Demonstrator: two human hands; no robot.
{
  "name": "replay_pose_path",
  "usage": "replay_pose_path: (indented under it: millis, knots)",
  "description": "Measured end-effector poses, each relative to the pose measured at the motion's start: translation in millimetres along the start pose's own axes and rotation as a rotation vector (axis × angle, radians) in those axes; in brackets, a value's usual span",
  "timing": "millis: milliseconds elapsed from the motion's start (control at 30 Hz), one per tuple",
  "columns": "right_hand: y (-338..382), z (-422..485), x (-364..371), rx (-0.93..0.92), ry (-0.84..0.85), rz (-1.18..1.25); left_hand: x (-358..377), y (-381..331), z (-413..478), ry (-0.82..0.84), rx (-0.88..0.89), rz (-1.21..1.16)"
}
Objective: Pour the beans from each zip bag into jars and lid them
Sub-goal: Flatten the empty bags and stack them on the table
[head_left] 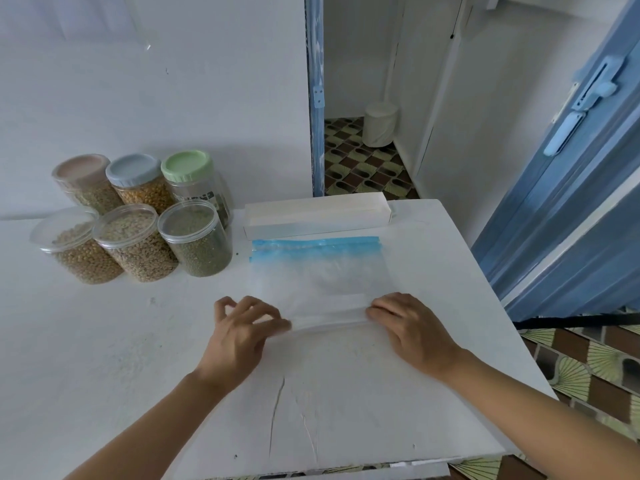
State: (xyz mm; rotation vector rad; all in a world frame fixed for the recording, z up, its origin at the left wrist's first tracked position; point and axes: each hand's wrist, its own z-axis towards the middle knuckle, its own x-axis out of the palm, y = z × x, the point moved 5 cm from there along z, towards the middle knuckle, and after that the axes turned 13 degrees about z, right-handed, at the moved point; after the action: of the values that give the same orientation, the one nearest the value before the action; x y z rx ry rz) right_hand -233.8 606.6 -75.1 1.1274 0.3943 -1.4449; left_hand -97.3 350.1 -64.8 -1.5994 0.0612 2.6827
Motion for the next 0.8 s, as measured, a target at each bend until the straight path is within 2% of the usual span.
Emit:
replay_pose_path:
  millis: [133,300,467,567,633,800]
  knots:
    - [-1,-1,-6,0.011,0.044,0.045,3,4,-5,-0.026,0.067,-0.016]
    - [-8,5,-2,0.109,0.005,0.08,-2,11,-5,0.043,0.081,0.018]
    - [-16,11,2,0.314,-0.07,0.216,7,24,9,0.107,-0.156,-0.095]
    - [-14,11,7,0.33,-0.077,0.212,17,28,19,0.234,-0.324,-0.172]
    - [-10,10,11,0.312,-0.105,0.147,20,26,23,0.257,-0.357,-0.16]
    - [-4,16,8,0.296,-0.155,-0.039,13,21,28,0.182,-0.336,-0.087]
